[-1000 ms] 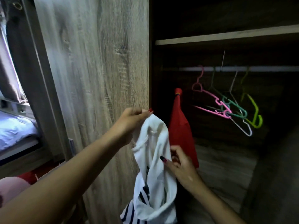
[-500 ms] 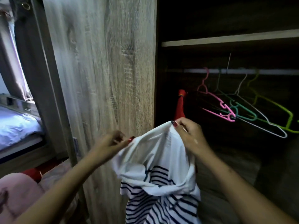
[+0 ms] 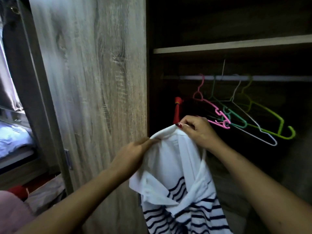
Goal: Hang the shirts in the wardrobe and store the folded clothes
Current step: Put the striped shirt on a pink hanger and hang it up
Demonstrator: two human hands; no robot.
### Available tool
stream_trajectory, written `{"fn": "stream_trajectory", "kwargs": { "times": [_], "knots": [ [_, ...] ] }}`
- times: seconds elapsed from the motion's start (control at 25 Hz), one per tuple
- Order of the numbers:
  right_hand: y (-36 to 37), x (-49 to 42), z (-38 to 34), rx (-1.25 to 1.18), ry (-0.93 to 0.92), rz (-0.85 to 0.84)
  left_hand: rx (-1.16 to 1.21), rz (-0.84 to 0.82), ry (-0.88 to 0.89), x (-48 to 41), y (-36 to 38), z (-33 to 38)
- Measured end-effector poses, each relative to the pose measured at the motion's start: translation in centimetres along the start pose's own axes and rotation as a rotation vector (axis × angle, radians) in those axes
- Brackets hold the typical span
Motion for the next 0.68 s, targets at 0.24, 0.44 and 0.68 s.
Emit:
{"fn": "stream_trajectory", "kwargs": {
  "times": [0.24,0.44,0.68],
  "knots": [
    [-4.4,-5.2,4.3,0.378,-0.084,0.28,0.079,-0.005,0.061,-5.6,-0.9,1.8],
    [-5.7,-8.0,9.7,0.788,0.151,0.233,0.034,-0.043,0.067,-7.3,-0.9,2.3],
    [-4.5,-8.2,13.8,0.644,0.411,0.253,-0.038,-0.07,0.019,-7.8,-1.4,0.6]
  ]
}}
Point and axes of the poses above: each hand's wrist, its own x-axis away from the middle knuckle, its own y-axis out of the palm, z = x × y, the point moved 6 cm from there along -x, towards the middle knuckle, and after that the axes turned 10 degrees about z, right-handed, at the moved point
